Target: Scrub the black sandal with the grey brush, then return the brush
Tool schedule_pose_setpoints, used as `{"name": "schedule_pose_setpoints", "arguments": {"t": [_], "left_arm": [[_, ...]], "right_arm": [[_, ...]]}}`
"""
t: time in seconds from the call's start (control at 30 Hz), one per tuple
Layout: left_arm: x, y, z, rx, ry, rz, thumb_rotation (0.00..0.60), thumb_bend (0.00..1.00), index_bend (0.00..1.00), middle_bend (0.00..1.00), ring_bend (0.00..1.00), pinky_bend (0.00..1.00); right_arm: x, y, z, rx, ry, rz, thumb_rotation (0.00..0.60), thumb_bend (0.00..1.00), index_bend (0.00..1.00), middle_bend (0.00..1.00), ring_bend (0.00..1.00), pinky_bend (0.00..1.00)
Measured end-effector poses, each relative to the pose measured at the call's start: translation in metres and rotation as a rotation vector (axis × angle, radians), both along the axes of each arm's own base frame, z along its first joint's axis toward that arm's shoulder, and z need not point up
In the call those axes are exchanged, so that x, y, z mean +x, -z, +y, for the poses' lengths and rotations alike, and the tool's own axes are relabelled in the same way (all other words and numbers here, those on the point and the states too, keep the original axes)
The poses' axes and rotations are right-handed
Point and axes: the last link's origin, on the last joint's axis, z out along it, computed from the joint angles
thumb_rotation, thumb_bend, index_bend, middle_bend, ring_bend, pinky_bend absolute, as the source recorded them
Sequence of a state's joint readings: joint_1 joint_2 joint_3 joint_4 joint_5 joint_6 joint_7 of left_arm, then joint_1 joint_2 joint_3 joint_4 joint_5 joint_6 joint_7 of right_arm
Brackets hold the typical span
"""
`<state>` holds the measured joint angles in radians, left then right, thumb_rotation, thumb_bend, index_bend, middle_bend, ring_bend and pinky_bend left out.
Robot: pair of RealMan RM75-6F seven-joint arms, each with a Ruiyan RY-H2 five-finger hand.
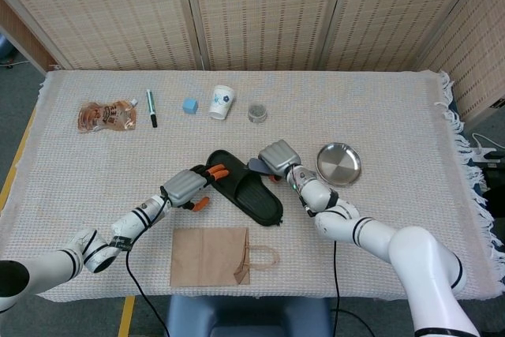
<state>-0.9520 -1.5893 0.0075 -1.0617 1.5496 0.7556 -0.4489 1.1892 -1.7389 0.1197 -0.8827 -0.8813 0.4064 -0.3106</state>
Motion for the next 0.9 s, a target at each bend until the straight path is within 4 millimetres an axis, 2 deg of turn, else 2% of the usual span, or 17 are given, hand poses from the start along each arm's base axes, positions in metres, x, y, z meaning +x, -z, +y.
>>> {"name": "schedule_pose_setpoints", "arguments": {"t": [0.1,0.3,0.43,0.7,0.9], "left_arm": [[0.002,0.001,-0.001,-0.002,0.007,0.002,0.6,0.56,0.0,0.0,0.0,0.1],[0.004,0.002,0.0,-0.006,0.005,0.001,0.6,0.55,0.0,0.0,0.0,0.1],[0.004,0.002,0.001,-0.004,0.004,0.0,0.6,0.55,0.0,0.0,0.0,0.1],[0.006,0.001,0.001,0.006,0.011,-0.002,0.6,0.55,0.0,0.0,0.0,0.1],[0.004,-0.001,0.001,0.014,0.007,0.004,0.6,0.55,0.0,0.0,0.0,0.1]], "right_arm": [[0.004,0.0,0.001,-0.007,0.004,-0.015,0.6,0.39,0.8,0.57,0.55,0.83],[0.025,-0.001,-0.003,-0.044,0.005,-0.106,0.6,0.39,0.8,0.57,0.55,0.83],[0.029,0.005,-0.002,-0.036,0.005,-0.105,0.6,0.39,0.79,0.57,0.55,0.83],[0.024,0.009,0.001,-0.024,0.006,-0.086,0.6,0.39,0.79,0.57,0.55,0.83],[0.001,0.007,0.005,-0.004,-0.007,0.012,0.6,0.39,0.79,0.57,0.55,0.83]]}}
